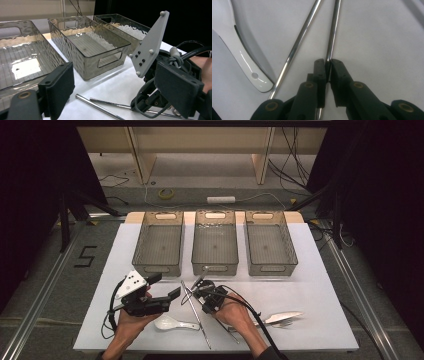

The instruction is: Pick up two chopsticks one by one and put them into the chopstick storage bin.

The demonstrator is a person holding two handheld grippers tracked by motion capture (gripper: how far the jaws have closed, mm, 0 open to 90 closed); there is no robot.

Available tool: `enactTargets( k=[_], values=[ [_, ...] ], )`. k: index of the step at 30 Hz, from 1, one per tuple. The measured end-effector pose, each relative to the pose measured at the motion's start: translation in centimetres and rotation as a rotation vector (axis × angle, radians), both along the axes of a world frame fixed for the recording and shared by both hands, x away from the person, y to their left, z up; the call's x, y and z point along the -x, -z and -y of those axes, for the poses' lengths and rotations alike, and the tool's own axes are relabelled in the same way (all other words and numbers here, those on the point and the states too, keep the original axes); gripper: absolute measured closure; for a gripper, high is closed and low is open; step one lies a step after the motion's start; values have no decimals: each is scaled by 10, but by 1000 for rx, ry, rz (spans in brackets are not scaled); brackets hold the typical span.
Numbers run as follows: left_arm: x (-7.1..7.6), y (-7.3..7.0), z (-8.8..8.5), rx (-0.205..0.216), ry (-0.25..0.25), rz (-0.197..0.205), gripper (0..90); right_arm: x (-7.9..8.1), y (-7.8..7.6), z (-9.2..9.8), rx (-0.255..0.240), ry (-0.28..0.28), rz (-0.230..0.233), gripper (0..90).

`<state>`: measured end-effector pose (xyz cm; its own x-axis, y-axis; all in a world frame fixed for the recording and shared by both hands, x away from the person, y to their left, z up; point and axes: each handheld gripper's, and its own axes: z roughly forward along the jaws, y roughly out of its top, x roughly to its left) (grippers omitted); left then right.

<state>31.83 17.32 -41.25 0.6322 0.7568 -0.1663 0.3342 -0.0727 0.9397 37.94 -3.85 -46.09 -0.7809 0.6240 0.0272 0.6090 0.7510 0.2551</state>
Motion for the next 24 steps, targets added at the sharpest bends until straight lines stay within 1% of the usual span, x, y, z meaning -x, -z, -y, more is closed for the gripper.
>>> enactTargets(
  k=[3, 6, 7, 11, 12, 14, 15, 17, 18, 19, 22, 24],
  values=[
    [0, -1, 0, -2, 0, 3, 158, -1, 0, 1, -4, 0, -5, 837],
    [0, -1, -1, -2, -2, 3, 158, 0, 0, 2, -10, 2, 6, 846],
    [0, -1, -1, -3, -1, 5, 158, 1, 0, 1, -17, 18, 9, 851],
    [-1, -1, -2, 3, -5, 5, 158, 0, 1, 4, -35, 16, 3, 863],
    [-1, -1, -2, 3, -6, 6, 158, -1, 0, 4, -30, 6, 5, 863],
    [-1, -1, -3, 4, -7, 3, 158, 0, 0, 4, -34, 15, 6, 863],
    [-1, -1, -3, 7, -7, 4, 158, -1, 0, 3, -40, 24, 9, 864],
    [-1, -1, -3, 4, -7, 6, 158, -1, 0, 3, -38, 26, 17, 864],
    [-1, -1, -3, 5, -7, 5, 158, -1, -1, 3, -39, 26, 29, 864],
    [-1, -1, -3, 5, -7, 5, 158, -2, -2, 3, -41, 24, 28, 864],
    [-1, -1, -3, 5, -7, 6, 158, -2, -8, 5, -65, 24, 41, 864],
    [-1, -1, -3, 7, -9, 6, 158, -2, -12, 6, -97, 21, 43, 864]
  ],
)
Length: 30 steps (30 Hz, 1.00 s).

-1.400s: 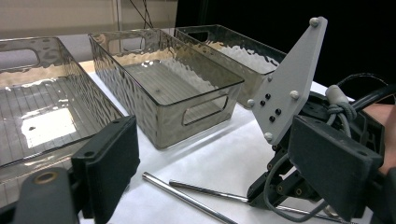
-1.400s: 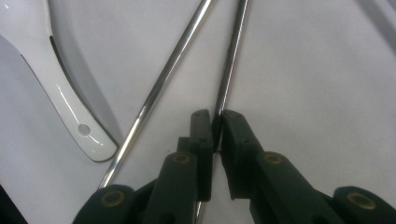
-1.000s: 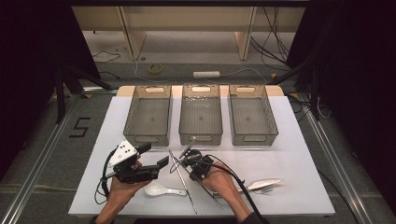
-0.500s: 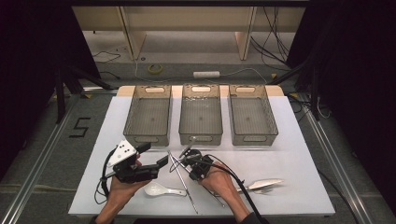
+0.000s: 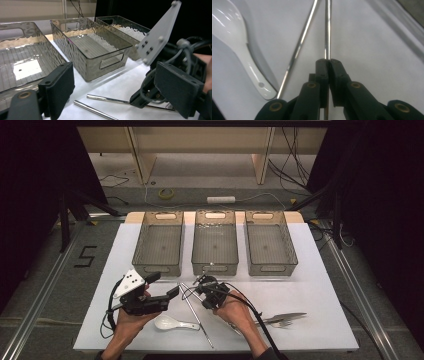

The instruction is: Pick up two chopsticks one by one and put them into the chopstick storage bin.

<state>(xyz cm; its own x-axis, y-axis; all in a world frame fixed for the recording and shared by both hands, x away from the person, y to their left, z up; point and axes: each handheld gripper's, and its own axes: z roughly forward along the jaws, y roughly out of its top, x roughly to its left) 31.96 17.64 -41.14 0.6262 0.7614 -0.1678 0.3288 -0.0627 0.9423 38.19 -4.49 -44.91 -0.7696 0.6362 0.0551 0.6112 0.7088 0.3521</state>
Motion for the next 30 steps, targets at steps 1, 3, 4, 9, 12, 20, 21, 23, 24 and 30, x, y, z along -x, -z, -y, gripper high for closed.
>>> enactTargets(
  k=[1, 3, 4, 9, 12, 20, 21, 23, 24, 30],
  values=[
    [0, 0, 0, 1, 0, 0, 158, -1, -3, 1, -14, -6, 5, 865],
    [0, 0, -1, 0, -1, -1, 158, -1, -8, 0, -40, -11, 14, 865],
    [0, 0, -1, 0, -1, -1, 158, -2, -10, 0, -54, -16, 18, 865],
    [-1, -1, -3, 6, -9, 1, 158, -3, -22, -3, -101, -52, 45, 865],
    [-1, -1, -4, 10, -14, -1, 158, -5, -29, -4, -122, -77, 60, 865],
    [-2, -1, -5, 17, -17, -5, 158, -5, -40, -3, -156, -98, 73, 865],
    [-2, -1, -6, 16, -17, -5, 158, -5, -40, -3, -158, -108, 77, 865],
    [-3, -1, -6, 17, -18, -9, 158, -3, -41, -4, -156, -122, 80, 865],
    [-3, -1, -7, 15, -19, -10, 158, -3, -43, -4, -161, -130, 84, 865],
    [-6, -2, -14, 23, -32, -14, 158, 3, -55, -8, -125, -196, 129, 865]
  ],
)
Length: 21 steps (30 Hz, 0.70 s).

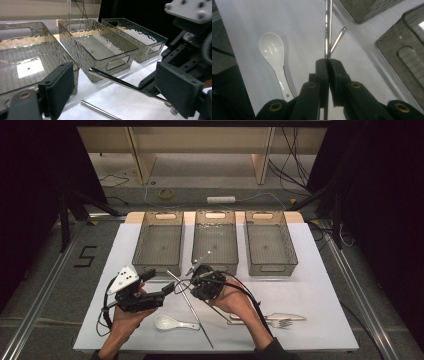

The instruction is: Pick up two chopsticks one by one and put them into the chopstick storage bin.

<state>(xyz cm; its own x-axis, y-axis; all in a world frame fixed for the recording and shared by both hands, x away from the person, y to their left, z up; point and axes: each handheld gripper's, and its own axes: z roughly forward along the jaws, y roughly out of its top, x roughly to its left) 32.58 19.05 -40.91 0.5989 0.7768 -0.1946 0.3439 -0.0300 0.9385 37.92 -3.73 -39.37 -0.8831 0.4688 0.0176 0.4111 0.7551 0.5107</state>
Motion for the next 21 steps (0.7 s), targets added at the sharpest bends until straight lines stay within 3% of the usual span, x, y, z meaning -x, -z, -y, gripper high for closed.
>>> enactTargets(
  k=[5, 15, 21],
  values=[
    [-3, 1, -3, -23, 49, -27, 158, 6, -6, 2, 48, -77, 19, 865],
    [-7, 7, 21, -185, 262, -108, 159, 22, -6, 21, 108, -198, 58, 864],
    [-6, 8, 33, -270, 363, -102, 176, 30, -3, 28, 134, -247, 57, 864]
  ],
)
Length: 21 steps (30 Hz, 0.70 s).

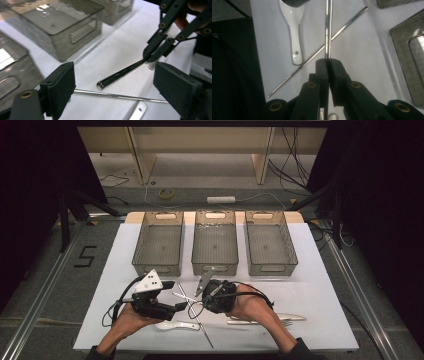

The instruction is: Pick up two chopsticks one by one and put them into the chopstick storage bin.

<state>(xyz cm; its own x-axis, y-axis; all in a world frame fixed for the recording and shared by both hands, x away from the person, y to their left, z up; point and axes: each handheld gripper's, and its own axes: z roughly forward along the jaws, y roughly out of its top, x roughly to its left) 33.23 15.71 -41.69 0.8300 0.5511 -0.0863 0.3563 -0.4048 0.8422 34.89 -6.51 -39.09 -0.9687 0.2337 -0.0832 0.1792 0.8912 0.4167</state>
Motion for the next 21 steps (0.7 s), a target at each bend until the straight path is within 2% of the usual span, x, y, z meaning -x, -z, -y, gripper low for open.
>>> enactTargets(
  k=[2, 5, 7, 11, 21],
  values=[
    [1, 1, 4, -17, 32, -5, 192, 2, 1, 0, 3, -18, -1, 864],
    [4, 3, 10, -86, 91, 8, 218, 6, 3, 0, 13, -39, -7, 864],
    [6, 4, 14, -116, 108, 18, 242, 8, 4, 0, 29, -54, -1, 864],
    [9, 5, 17, -145, 143, 39, 311, 10, 5, -1, 35, -90, 5, 864],
    [13, 7, 21, -189, 208, 53, 475, 14, 7, -4, 59, -134, 14, 864]
  ],
)
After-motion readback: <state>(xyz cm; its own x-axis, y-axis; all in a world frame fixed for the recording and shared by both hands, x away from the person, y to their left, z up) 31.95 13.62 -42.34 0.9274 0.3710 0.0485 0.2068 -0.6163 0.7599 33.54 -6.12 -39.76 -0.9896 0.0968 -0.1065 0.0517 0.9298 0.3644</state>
